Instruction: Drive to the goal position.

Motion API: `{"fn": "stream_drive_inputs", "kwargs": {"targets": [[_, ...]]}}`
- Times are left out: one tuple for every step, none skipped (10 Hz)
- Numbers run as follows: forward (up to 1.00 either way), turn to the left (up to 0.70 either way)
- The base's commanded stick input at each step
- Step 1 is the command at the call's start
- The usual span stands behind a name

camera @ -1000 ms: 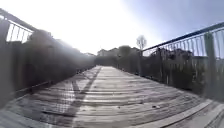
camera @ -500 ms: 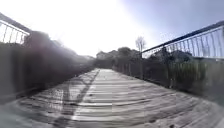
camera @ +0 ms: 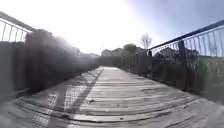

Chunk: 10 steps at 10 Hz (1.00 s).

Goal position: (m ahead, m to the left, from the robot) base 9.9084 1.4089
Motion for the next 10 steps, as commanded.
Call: {"fn": "stream_drive_inputs", "kwargs": {"targets": [[1.0, 0.0], [1.0, 0.0], [1.0, 0.0], [1.0, 0.0], [1.0, 0.0], [1.0, 0.0], [1.0, 0.0], [1.0, 0.0], [1.0, 0.0], [1.0, 0.0]]}}
